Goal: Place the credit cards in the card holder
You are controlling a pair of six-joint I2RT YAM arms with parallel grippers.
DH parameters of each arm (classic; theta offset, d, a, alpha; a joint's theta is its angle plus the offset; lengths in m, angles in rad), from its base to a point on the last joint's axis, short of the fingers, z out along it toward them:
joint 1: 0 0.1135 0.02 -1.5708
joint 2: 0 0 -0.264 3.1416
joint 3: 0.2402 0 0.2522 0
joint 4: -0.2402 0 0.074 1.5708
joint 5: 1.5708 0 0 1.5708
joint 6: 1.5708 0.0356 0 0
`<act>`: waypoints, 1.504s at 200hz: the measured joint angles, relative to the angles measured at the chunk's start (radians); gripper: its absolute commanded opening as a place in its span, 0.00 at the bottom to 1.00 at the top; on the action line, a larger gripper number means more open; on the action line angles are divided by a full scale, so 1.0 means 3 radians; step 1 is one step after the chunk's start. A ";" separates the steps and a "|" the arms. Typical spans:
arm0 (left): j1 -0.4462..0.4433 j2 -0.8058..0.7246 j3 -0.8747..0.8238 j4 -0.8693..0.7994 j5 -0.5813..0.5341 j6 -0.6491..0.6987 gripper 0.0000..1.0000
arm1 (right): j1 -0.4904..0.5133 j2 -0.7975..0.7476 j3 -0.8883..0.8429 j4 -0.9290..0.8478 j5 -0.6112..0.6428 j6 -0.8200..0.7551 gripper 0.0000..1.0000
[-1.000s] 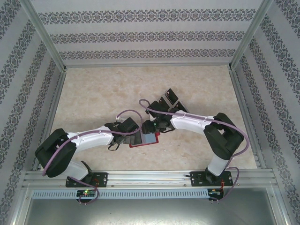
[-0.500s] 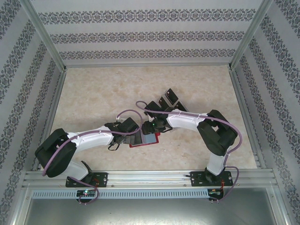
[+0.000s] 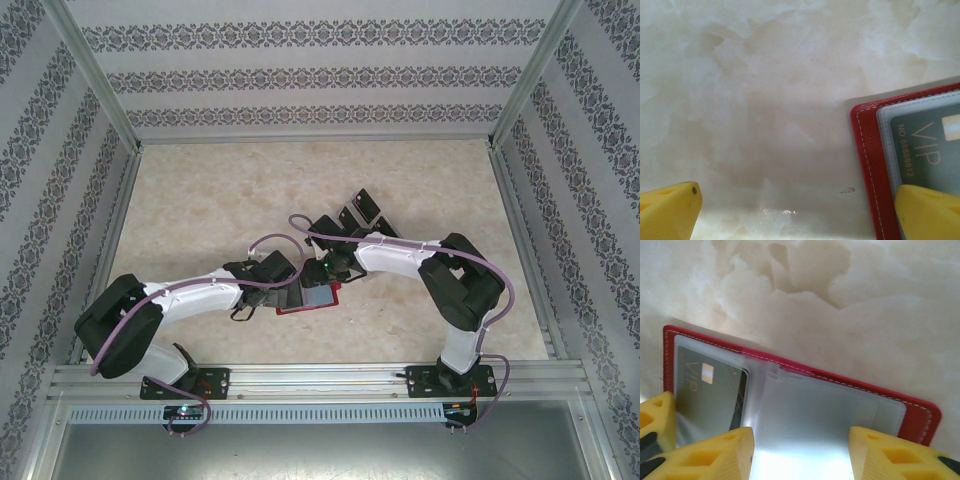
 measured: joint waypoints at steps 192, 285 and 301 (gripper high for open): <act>0.0000 -0.0418 -0.0027 -0.0039 -0.0041 -0.0001 1.00 | 0.0031 0.0046 -0.0001 0.0317 -0.0477 0.0381 0.52; -0.0173 -0.1097 -0.0398 0.0071 0.0291 0.0179 1.00 | 0.0072 0.0074 -0.0001 0.0378 -0.0481 0.0448 0.52; -0.0309 -0.1137 -0.0470 0.0134 0.0309 0.0196 1.00 | 0.0072 0.0081 -0.0003 0.0381 -0.0481 0.0451 0.52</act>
